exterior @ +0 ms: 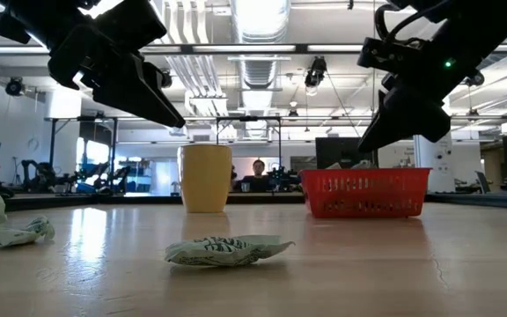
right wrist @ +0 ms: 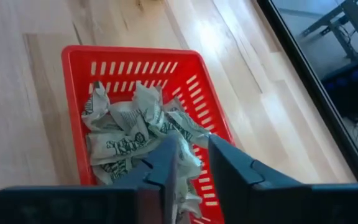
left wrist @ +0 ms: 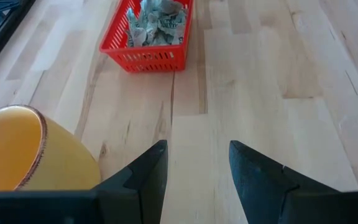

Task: Pick and place Stevia / Truvia into bins
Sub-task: Put the stevia packet into the basket

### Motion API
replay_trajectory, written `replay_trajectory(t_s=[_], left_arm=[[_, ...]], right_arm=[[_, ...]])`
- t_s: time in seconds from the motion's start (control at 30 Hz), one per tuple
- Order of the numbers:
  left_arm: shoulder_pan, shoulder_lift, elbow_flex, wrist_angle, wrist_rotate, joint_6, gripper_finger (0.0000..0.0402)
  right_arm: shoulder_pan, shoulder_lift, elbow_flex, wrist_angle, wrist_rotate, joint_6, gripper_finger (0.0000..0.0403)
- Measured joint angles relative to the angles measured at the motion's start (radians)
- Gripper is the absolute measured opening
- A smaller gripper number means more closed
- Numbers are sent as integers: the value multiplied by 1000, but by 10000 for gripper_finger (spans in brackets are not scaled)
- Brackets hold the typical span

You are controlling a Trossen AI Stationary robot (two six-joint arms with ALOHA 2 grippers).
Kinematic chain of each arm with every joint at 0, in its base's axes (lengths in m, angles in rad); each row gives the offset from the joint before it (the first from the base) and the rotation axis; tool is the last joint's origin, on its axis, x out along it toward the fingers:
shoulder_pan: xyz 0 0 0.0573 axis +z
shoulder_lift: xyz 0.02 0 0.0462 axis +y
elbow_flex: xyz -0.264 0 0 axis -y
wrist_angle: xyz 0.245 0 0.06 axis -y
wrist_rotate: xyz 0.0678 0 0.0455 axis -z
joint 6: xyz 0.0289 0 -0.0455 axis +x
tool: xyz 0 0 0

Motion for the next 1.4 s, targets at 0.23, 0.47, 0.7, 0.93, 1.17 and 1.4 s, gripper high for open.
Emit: replay_trajectory(t_s=[0.23,0.47,0.7,0.93,1.17,1.4], left_arm=[[0,0,0,-33,81,-42,155],[-47,5,-1,-124,238,-156,155],[-151,37,4,-120,282,-210,155],[-199,123,7,-112,283,-290,155],[-211,245,57,-116,289,-287,155],[-211,283,63,-135,339,-289,155]], right_arm=[[3,-7,19,3,-7,-51,141],[45,-45,46,1,-108,-110,149],[85,-56,47,2,-171,-142,136],[86,-56,45,7,-170,-145,130],[86,-56,45,21,-168,-145,132],[86,-56,45,22,-168,-145,128]])
